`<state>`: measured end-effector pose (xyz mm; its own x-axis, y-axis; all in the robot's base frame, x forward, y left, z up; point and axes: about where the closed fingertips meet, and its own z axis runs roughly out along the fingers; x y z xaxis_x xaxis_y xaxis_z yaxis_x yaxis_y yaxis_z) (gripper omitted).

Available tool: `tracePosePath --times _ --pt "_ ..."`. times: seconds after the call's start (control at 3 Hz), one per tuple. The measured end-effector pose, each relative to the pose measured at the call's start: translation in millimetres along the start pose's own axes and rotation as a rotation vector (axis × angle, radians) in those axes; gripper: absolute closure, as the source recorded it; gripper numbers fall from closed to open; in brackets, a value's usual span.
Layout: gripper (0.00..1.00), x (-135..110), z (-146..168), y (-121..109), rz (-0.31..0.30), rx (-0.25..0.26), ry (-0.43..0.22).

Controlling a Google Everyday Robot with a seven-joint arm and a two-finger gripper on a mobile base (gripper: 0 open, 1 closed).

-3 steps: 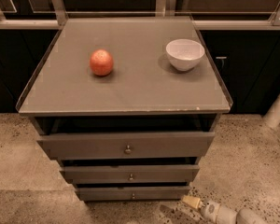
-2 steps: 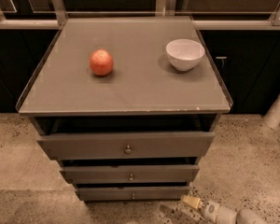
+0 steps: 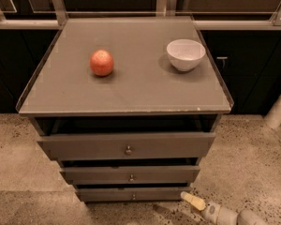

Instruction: Close bottom drawer

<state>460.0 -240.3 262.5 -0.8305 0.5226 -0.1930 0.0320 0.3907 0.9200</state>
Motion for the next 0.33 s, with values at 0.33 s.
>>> tracePosePath --times 0.33 --pt "0.0 0.0 0.0 0.0 0.0 0.0 0.0"
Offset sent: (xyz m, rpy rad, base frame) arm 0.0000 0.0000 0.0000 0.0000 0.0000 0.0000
